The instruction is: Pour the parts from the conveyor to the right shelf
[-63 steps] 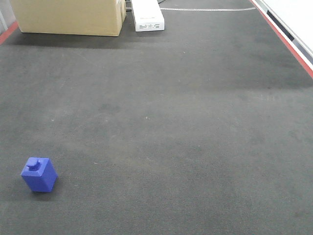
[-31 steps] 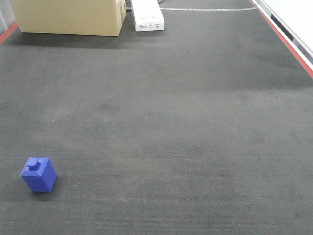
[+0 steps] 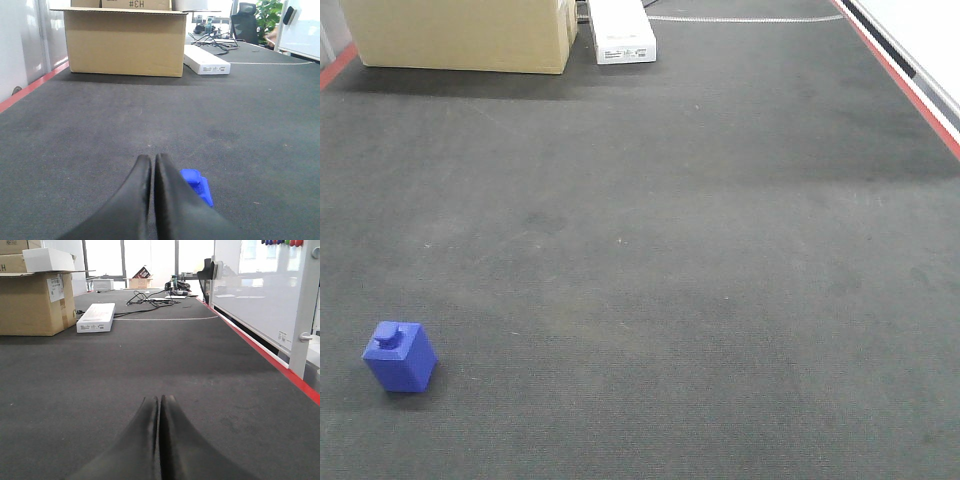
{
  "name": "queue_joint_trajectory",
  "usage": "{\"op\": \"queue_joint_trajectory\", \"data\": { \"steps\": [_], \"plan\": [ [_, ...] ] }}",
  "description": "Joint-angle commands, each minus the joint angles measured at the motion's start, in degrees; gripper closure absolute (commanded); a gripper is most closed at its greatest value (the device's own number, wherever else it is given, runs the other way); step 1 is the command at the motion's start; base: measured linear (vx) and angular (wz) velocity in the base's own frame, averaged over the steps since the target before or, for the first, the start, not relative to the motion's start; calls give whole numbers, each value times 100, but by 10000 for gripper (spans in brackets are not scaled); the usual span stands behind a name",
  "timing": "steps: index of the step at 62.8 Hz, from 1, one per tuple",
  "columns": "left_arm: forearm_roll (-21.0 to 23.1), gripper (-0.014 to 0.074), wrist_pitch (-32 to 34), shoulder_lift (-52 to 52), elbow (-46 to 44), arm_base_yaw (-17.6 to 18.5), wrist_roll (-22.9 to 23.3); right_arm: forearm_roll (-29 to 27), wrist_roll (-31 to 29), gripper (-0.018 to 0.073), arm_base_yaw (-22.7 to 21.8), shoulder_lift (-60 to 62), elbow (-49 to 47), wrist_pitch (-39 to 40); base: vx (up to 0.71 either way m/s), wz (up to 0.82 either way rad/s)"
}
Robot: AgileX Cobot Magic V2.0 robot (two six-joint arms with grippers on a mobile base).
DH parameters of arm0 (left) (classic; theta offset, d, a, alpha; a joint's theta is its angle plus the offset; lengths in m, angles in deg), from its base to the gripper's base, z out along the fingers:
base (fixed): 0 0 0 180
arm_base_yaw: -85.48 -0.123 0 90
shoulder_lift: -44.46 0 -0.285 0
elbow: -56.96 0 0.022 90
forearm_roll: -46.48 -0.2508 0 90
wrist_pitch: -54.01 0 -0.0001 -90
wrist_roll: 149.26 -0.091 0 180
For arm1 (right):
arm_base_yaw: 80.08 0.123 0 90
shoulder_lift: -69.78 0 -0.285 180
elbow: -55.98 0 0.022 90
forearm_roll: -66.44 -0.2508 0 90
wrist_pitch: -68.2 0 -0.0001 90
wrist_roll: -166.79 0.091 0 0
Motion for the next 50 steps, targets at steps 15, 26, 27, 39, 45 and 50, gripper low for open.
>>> {"op": "queue_joint_trajectory", "data": {
  "steps": [15, 26, 27, 39, 45, 50],
  "plan": [
    [-28, 603, 803, -76, -16, 24, 67, 13, -16, 569, 5, 69, 85, 459, 0, 0],
    [-45, 603, 516, 187, -899, 24, -95, 8, -16, 569, 5, 69, 85, 460, 0, 0],
    [-45, 603, 451, 242, -986, 24, -127, 8, -16, 569, 5, 69, 85, 460, 0, 0],
    [-40, 603, -787, 1437, -2289, 24, -257, 8, -16, 569, 5, 69, 85, 460, 0, 0],
    [-40, 603, -1672, 2114, -2821, 24, -301, 8, -16, 569, 5, 69, 85, 460, 0, 0],
    [-40, 603, -2177, 2629, -3039, 24, -301, 8, -16, 569, 5, 69, 85, 460, 0, 0]
  ]
}}
